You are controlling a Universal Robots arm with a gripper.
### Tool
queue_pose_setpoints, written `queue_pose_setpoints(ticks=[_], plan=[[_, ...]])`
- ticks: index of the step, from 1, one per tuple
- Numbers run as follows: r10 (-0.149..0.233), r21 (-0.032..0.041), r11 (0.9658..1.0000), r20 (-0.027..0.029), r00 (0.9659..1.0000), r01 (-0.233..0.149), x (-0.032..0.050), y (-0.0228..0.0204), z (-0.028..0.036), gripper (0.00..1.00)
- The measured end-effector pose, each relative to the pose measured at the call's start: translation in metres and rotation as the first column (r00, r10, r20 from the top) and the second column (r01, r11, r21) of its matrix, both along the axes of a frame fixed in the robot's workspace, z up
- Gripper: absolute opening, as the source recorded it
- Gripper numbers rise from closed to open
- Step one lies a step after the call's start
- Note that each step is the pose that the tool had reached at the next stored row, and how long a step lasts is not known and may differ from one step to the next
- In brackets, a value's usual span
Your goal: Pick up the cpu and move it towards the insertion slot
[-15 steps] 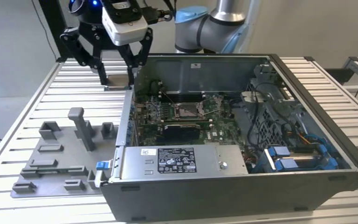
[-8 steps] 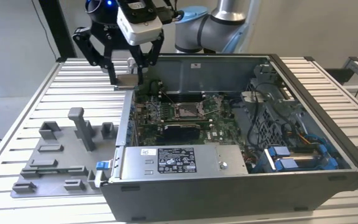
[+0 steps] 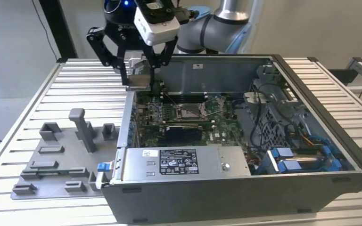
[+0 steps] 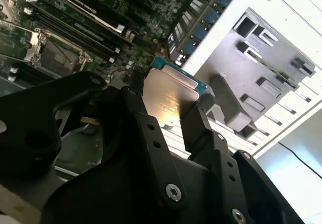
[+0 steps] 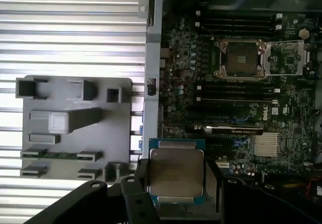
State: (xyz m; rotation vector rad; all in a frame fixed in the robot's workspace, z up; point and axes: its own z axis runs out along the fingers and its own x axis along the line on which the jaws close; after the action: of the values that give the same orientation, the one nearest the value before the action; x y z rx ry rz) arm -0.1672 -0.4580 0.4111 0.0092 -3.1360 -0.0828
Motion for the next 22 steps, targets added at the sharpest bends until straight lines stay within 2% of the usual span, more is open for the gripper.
queue_pose_setpoints(ticks=[22], plan=[[-0.001, 0.0001, 1.0000, 0.0000, 1.0000, 0.001, 0.0622, 0.0000, -0.0001, 0.00]])
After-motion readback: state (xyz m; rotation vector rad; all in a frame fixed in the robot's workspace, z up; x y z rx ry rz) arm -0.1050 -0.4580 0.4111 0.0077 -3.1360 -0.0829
